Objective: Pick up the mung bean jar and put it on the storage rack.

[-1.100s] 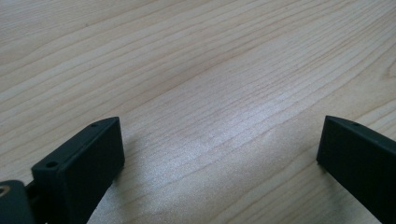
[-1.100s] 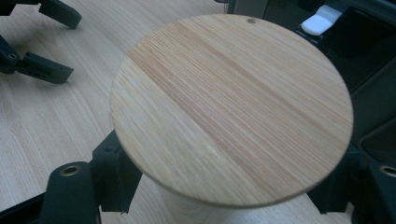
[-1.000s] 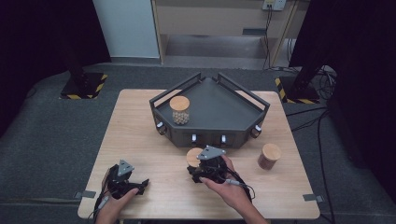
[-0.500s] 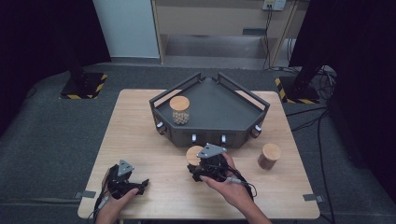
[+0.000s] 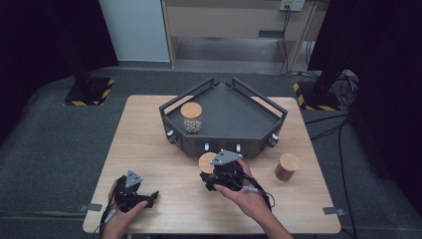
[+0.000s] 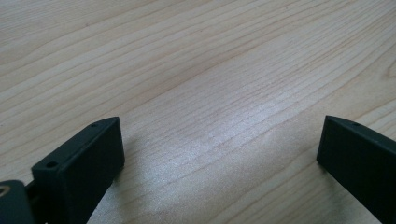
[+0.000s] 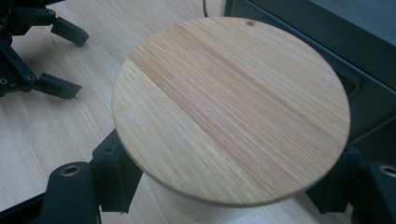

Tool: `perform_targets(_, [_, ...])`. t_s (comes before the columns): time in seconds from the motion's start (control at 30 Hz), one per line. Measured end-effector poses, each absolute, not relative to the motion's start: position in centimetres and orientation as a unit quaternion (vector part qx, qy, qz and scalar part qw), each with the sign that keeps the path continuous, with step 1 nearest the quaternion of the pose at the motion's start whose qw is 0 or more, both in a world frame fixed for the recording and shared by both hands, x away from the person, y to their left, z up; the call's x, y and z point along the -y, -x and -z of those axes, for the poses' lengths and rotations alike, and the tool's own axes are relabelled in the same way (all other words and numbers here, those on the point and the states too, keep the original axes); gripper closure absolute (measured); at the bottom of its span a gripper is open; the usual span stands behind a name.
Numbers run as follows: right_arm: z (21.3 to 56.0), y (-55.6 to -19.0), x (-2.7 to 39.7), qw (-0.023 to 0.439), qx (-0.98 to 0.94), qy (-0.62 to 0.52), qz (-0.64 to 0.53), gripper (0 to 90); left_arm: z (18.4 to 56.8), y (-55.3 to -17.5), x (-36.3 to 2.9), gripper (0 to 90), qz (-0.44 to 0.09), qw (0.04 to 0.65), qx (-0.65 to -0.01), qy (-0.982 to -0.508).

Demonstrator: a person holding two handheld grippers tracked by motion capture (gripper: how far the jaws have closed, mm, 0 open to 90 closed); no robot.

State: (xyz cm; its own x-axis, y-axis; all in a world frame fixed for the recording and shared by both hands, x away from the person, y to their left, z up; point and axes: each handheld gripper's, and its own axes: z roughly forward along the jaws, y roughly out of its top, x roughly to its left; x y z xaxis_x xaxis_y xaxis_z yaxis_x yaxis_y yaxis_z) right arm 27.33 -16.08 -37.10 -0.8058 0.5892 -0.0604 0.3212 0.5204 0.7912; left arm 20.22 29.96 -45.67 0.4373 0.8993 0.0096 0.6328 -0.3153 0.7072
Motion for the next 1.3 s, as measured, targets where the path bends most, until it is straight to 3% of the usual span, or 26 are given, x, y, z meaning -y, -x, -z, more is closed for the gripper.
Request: perform_targets(1.3, [34.0, -28.5, 16.3, 0.175, -0.852, -0.265, -0.416, 25.3, 45.7, -20.2, -29.9, 0.0, -0.207, 0.322, -0.489, -0.784])
